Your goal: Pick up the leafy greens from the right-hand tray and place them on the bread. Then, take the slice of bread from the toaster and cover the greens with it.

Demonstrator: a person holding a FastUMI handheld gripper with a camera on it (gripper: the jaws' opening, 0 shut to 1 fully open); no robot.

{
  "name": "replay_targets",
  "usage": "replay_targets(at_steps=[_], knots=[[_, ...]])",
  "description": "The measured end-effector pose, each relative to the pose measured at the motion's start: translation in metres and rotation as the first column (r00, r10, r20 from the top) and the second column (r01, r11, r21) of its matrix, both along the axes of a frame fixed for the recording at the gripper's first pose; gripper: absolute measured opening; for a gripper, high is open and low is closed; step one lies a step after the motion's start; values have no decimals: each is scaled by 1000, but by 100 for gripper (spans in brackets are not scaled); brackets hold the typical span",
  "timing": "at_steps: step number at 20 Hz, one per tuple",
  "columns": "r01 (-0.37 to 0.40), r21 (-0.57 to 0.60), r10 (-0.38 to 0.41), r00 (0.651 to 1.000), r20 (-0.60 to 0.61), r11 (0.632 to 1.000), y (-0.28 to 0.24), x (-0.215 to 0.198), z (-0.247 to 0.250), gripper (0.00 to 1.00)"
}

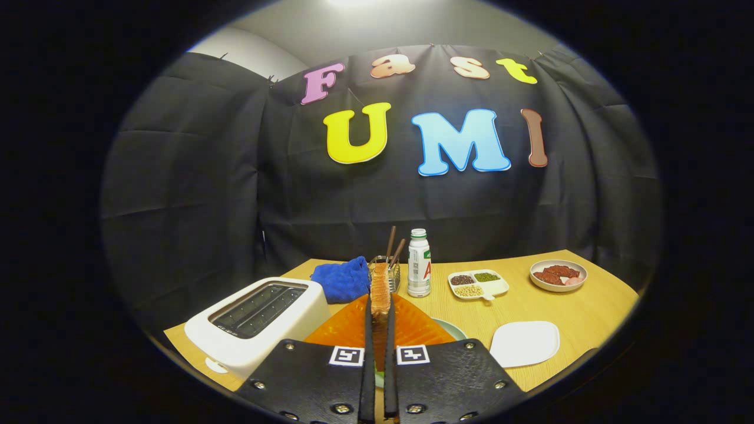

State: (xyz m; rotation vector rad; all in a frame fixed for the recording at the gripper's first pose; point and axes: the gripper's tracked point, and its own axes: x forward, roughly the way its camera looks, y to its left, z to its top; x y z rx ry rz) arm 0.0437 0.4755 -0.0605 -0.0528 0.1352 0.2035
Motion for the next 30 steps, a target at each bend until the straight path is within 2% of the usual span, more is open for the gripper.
replay_targets(at_steps=[4,10,23,30], knots=[[-8,2,8,998,-56,1000,4,9,-22,6],[-10,4,10,999,-41,1000,11,13,-29,6],[-60,23,62,994,-92,998,32,28,-55,6],[-46,-65,41,996,-81,997,12,36,-67,7]])
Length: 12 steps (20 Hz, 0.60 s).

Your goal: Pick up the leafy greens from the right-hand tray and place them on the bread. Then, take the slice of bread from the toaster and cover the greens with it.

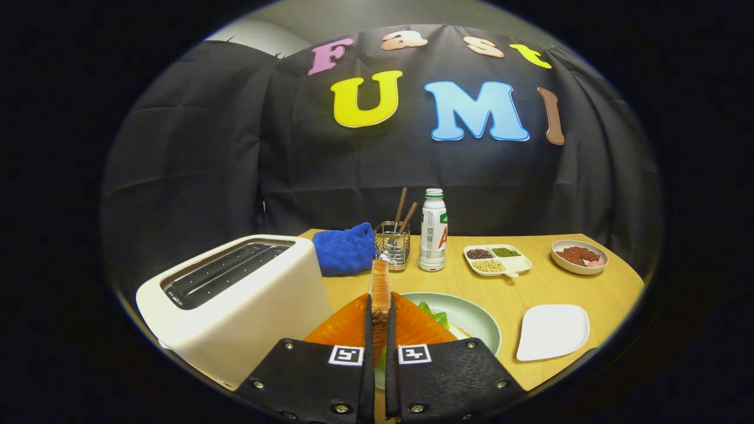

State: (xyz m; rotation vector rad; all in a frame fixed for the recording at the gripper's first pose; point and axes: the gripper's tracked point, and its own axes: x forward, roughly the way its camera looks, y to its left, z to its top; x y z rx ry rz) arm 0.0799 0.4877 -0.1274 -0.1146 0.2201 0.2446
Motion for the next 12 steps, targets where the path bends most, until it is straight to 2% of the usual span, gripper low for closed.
replay_targets(at_steps=[5,6,12], knots=[[26,-77,-26,1000,10,997,-21,6,-6,13],[27,-81,-26,1000,8,996,-23,7,-7,17],[54,-114,-54,999,2,992,-42,14,-18,20]])
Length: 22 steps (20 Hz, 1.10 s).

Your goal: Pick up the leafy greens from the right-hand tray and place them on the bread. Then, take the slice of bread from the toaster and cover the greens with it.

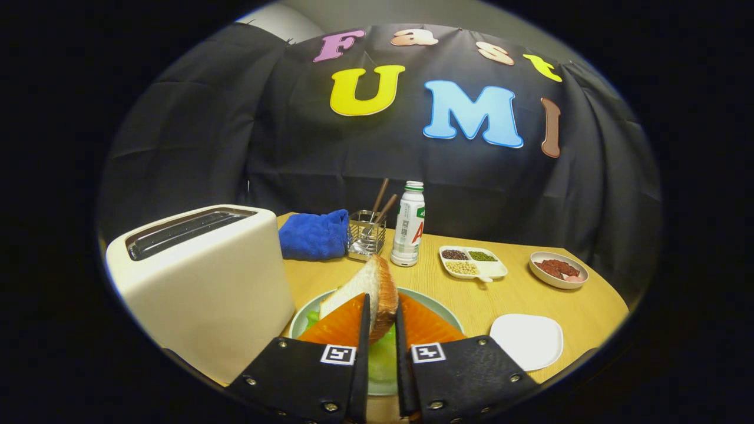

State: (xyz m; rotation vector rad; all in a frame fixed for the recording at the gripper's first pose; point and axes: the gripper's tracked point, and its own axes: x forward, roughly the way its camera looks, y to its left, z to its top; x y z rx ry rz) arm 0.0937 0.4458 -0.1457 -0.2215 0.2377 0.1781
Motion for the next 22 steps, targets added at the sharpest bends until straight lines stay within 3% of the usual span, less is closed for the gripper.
replay_targets(at_steps=[10,12,22], knots=[[19,-7,-18,1000,16,1000,-16,1,-2,29],[43,-34,-42,999,12,999,-26,3,-7,37],[77,-54,-74,996,44,996,-39,5,-6,40]])
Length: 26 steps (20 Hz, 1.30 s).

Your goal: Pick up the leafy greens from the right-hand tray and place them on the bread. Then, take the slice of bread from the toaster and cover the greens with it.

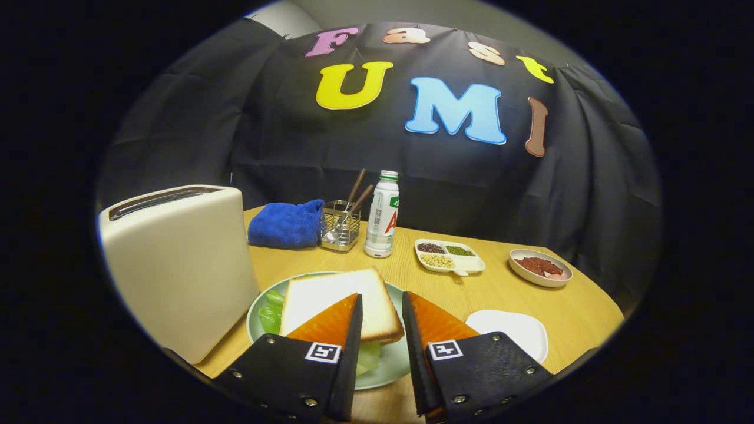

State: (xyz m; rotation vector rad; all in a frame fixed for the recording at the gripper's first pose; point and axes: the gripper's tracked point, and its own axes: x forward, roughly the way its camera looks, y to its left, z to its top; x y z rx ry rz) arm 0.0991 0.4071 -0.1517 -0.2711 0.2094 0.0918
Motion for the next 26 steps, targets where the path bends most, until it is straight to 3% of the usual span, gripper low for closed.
replay_targets(at_steps=[11,21,26], knots=[[-33,69,24,992,127,997,-20,-17,49,40],[63,125,-89,972,217,990,-136,-38,90,40],[53,146,-85,972,220,988,-194,-43,101,40]])
